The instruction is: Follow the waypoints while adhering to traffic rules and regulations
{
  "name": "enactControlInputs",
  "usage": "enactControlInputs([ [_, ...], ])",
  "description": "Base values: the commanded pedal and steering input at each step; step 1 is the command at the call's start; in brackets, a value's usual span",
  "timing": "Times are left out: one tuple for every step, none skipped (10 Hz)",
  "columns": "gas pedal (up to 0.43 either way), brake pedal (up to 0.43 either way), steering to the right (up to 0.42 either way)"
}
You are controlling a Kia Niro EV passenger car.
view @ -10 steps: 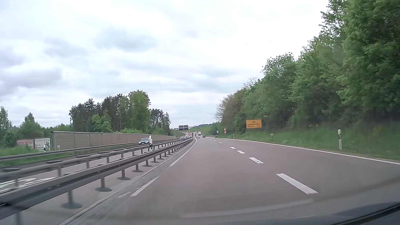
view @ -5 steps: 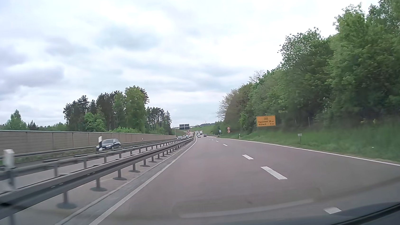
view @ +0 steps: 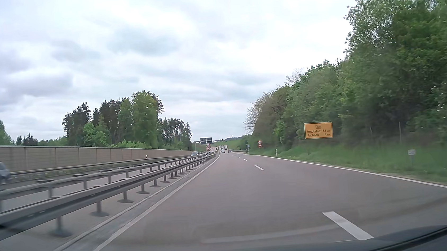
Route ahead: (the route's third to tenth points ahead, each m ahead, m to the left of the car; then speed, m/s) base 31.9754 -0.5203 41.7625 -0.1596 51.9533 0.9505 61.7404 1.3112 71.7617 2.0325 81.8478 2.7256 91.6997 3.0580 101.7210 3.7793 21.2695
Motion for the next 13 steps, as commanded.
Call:
enactControlInputs([
  [0.409, 0.0, 0.0],
  [0.441, 0.0, 0.003],
  [0.488, 0.0, 0.005],
  [0.539, 0.0, 0.005],
  [0.579, 0.0, 0.005],
  [0.598, 0.0, 0.005],
  [0.63, 0.0, 0.005],
  [0.65, 0.0, 0.005],
  [0.681, 0.0, 0.004],
  [0.689, 0.0, 0.003],
  [0.713, 0.0, 0.003],
  [0.72, 0.0, 0.0],
  [0.74, 0.0, -0.004],
])
